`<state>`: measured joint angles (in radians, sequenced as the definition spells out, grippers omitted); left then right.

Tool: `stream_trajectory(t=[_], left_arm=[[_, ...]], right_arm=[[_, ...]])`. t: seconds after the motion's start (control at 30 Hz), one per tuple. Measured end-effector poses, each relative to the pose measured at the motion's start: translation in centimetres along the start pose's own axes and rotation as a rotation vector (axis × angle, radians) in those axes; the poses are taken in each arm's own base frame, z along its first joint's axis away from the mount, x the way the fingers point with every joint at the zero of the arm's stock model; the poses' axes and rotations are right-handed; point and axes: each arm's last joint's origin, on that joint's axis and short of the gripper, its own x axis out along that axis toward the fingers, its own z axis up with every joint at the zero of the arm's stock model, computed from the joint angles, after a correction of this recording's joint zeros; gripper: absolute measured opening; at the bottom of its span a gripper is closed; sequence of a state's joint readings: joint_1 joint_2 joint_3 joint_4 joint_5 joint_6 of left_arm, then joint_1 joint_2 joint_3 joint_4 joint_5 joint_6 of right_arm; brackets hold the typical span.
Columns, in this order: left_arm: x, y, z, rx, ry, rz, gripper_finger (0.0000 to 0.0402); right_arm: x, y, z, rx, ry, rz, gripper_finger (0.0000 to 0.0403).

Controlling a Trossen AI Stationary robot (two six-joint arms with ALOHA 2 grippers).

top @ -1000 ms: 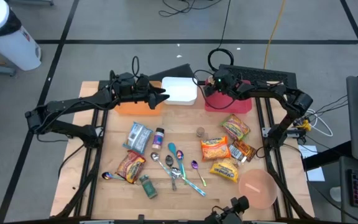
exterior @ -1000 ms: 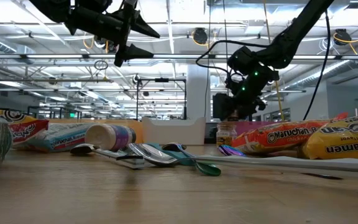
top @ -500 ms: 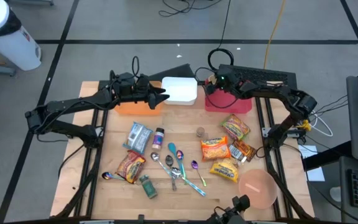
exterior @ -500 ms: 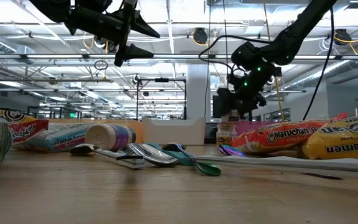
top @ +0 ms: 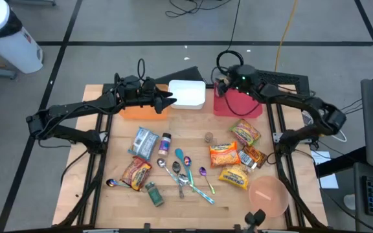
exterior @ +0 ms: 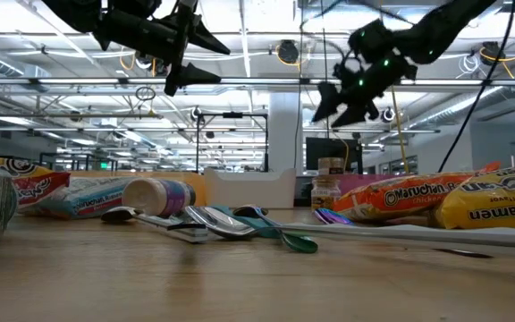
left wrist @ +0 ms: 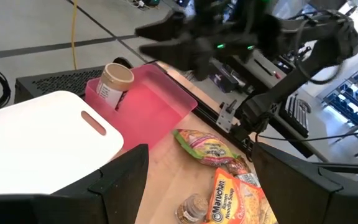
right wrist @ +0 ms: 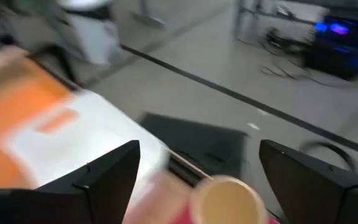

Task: Pick & Place Food Item
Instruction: Put the blue noodle pack into the white bin

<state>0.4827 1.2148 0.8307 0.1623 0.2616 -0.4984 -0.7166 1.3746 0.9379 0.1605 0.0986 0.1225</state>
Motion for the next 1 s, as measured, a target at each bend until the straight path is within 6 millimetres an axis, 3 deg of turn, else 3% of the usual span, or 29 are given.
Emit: stream_trajectory(t=[0.2, 0.47, 0.7, 1.0], left_arm=[[0.0, 0.0, 0.0, 0.001, 0.007, -0.013, 0.0296], [-2.5, -0.4, 0.4, -0.002, 0.075, -0.059, 0.0296], [-6.4, -0.7, -0.3, 0.014, 0.184, 0.010, 0.0296], [-9.3, -1.2, -2.2, -0.004, 0.364, 0.065, 0.0296]], right_arm=[[-3.0, 1.6, 2.7, 0.061, -0.157, 0.244, 0.0322], [-5.0, 3.6, 4.7, 0.217, -0.306, 0.417, 0.0322], [-5.4, 5.7, 3.6, 0.290, -0.227, 0.533, 0.0322], [-6.0, 8.9, -0.8, 0.286, -0.093, 0.660, 0.0322]])
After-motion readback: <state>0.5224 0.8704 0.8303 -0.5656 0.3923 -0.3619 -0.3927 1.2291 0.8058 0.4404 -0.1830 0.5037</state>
